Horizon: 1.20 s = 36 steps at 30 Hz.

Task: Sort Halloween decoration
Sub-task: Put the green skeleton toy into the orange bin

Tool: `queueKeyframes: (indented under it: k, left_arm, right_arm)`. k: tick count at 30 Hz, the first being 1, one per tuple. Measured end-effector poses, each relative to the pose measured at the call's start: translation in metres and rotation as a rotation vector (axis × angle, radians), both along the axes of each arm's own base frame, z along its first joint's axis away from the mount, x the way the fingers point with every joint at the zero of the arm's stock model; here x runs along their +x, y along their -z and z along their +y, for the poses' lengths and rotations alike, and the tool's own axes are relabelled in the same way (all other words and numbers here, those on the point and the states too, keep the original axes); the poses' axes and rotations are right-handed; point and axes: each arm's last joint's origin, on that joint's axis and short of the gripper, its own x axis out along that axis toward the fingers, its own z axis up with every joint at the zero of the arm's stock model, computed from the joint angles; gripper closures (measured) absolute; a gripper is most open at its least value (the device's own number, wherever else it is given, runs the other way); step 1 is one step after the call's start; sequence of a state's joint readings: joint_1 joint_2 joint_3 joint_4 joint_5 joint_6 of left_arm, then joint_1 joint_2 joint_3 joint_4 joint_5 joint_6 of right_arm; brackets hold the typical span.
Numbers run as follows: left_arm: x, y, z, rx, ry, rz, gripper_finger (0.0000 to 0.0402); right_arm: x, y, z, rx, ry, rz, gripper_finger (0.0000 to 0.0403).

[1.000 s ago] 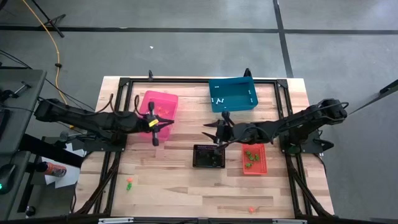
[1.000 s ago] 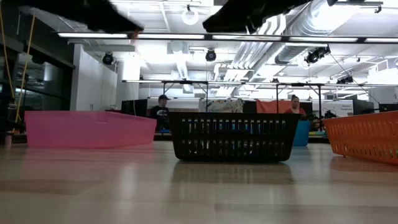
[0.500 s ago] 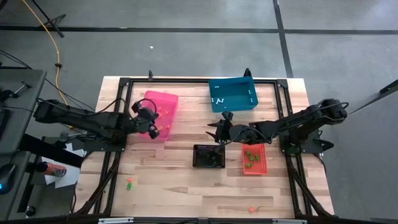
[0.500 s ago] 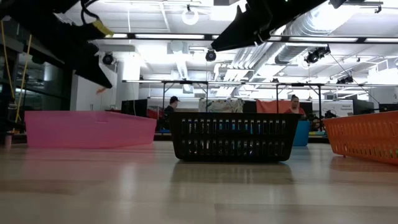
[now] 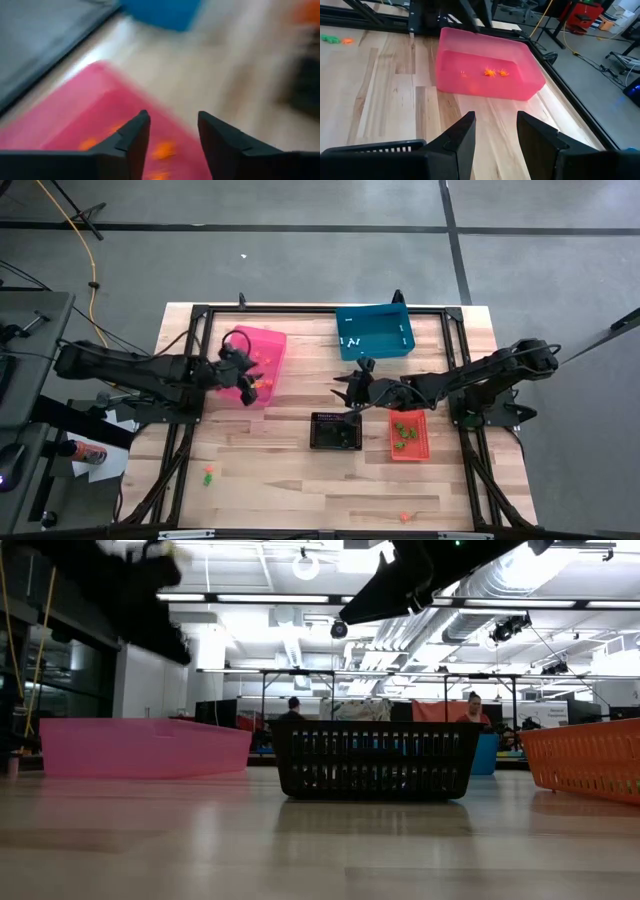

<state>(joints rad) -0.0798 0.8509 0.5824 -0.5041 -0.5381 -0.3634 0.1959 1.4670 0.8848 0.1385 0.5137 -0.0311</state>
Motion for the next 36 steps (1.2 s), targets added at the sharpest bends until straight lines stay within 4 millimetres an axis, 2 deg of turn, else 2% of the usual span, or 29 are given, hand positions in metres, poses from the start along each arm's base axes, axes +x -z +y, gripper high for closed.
queueKeyframes:
  k: [4, 9, 12, 18, 22, 25, 29, 33, 36]
  left_arm:
    - [0.008, -0.029, -0.016, -0.211, 0.293, -0.084, 0.0223]
    - [0.005, -0.034, -0.050, -0.635, 0.578, -0.085, 0.0222]
    - [-0.001, -0.031, -0.074, -0.805, 0.604, -0.007, 0.0226]
    - [-0.010, -0.024, -0.130, -0.949, 0.593, 0.047, 0.0228]
    - [-0.015, -0.007, -0.162, -1.060, 0.508, 0.188, 0.0229]
    - [-0.018, 0.005, -0.183, -1.056, 0.415, 0.420, 0.0229]
    - [-0.024, 0.014, -0.202, -0.874, 0.296, 0.722, 0.0229]
    - [-0.032, 0.027, -0.220, -0.730, 0.145, 0.823, 0.0229]
    - [-0.035, 0.043, -0.227, -0.721, -0.036, 0.826, 0.0229]
  right_arm:
    - [0.000, 0.000, 0.000, 0.004, 0.002, -0.001, 0.0263]
    - [0.000, 0.001, 0.000, 0.031, 0.013, -0.003, 0.0263]
    - [-0.001, 0.003, 0.000, 0.046, 0.022, 0.010, 0.0263]
    - [-0.002, 0.004, 0.000, 0.044, 0.023, 0.024, 0.0263]
    - [-0.002, 0.004, 0.000, 0.040, 0.021, 0.025, 0.0263]
    - [-0.002, 0.003, -0.001, 0.035, 0.020, 0.024, 0.0263]
    - [0.000, 0.001, -0.005, 0.025, 0.028, 0.004, 0.0263]
    - [0.002, -0.001, -0.012, 0.031, 0.050, -0.017, 0.0263]
    - [0.002, 0.000, -0.014, 0.034, 0.052, -0.015, 0.0263]
